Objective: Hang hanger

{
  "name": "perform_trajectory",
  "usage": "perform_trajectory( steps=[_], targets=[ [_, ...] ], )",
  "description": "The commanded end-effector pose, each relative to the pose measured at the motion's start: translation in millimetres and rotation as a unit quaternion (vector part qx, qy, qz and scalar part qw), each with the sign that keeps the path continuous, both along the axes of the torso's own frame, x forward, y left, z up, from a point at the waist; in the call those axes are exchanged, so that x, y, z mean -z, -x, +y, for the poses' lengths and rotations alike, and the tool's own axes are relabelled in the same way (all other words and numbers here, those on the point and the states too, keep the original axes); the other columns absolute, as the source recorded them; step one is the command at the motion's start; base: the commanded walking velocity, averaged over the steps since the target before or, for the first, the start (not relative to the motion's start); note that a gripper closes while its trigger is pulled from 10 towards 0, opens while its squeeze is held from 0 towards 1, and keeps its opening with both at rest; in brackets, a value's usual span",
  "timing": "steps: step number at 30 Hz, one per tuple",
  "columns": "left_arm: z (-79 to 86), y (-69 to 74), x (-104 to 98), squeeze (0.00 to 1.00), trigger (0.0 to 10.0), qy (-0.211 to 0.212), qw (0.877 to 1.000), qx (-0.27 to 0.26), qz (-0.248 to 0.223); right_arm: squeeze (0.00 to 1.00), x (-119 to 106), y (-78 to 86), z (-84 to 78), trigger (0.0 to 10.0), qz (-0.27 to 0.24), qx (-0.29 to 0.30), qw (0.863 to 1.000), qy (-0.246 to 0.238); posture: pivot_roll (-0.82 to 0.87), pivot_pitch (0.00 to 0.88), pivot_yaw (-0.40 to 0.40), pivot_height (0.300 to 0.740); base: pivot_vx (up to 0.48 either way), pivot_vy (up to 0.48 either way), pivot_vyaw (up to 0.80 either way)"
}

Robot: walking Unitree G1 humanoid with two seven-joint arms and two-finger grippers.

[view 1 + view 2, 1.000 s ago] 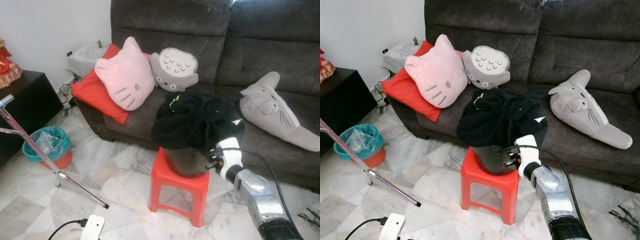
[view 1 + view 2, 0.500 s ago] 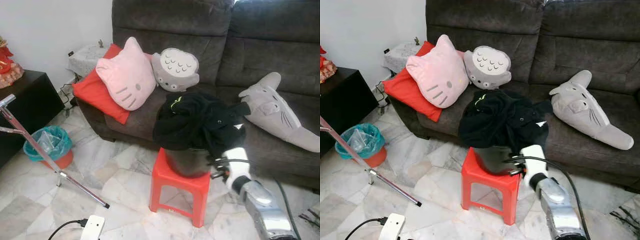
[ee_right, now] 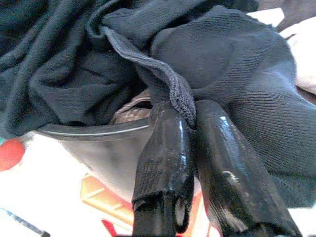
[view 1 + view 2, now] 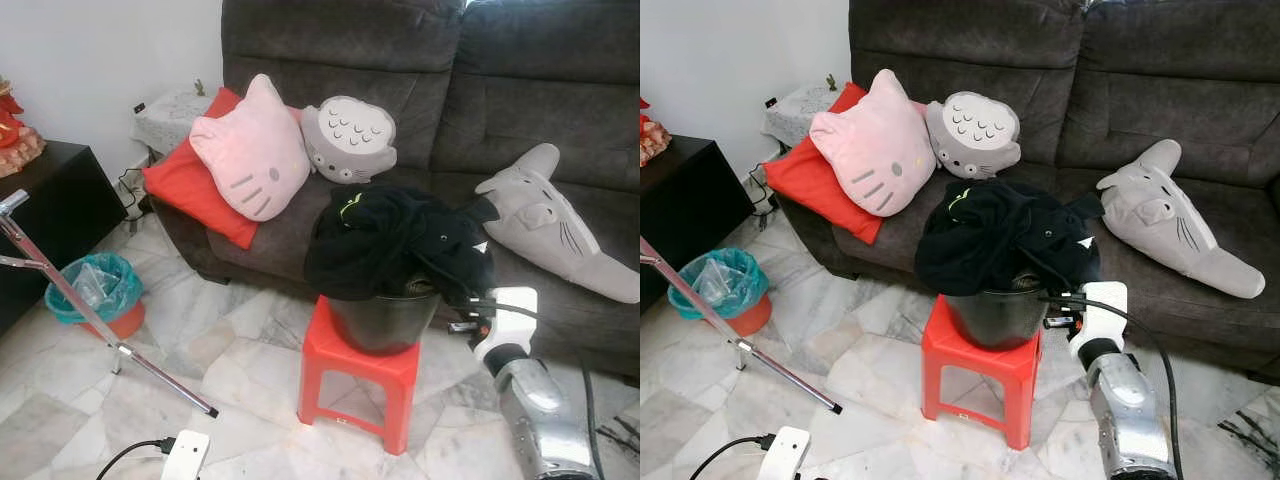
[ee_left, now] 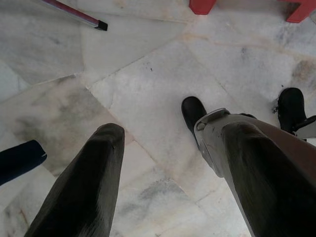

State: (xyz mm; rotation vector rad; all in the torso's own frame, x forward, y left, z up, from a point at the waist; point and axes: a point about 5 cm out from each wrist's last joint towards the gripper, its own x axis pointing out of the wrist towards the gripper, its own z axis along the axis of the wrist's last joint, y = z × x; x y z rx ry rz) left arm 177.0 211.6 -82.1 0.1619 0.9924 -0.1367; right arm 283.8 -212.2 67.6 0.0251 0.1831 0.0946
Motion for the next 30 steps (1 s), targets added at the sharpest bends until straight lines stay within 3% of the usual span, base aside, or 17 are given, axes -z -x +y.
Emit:
perform_trajectory(
  steps=[1,12,21,22,25,30],
  targets=[
    [5.4,1.0,-0.6,0.00,10.0,-0.009,1.000,0.000,0.002,1.00,-5.2,-0.5,2.8,10.0,-0.014,-0.007,1.000,0.000,-0.07,0.000,0.078,0.740,0.000,0.000,0.00],
    [5.0,0.8,-0.6,0.00,10.0,-0.007,1.000,0.000,0.002,1.00,-7.9,1.8,6.4,10.0,-0.022,-0.021,1.000,0.006,-0.07,0.000,0.077,0.740,0.000,0.000,0.00],
    [5.3,1.0,-0.5,0.00,10.0,-0.009,1.000,-0.001,0.001,1.00,-36.2,12.6,22.5,10.0,-0.116,-0.051,0.992,0.009,-0.07,0.000,0.076,0.740,0.000,0.000,0.00],
    [5.3,1.0,-0.5,0.00,10.0,-0.008,1.000,-0.001,0.001,0.00,-44.4,16.5,25.0,10.0,-0.142,-0.040,0.989,0.002,-0.07,0.000,0.076,0.740,0.000,0.000,0.00],
    [5.3,0.9,-0.6,0.00,10.0,-0.008,1.000,-0.001,0.001,0.00,-48.4,18.8,24.5,10.0,-0.157,-0.026,0.987,-0.005,-0.07,0.000,0.076,0.740,0.000,0.000,0.00],
    [5.3,0.7,-0.7,0.00,10.0,-0.008,1.000,-0.002,0.000,0.00,-52.0,27.0,6.6,10.0,-0.189,0.083,0.978,-0.015,-0.07,0.000,0.076,0.740,0.000,0.000,0.00]
  ],
)
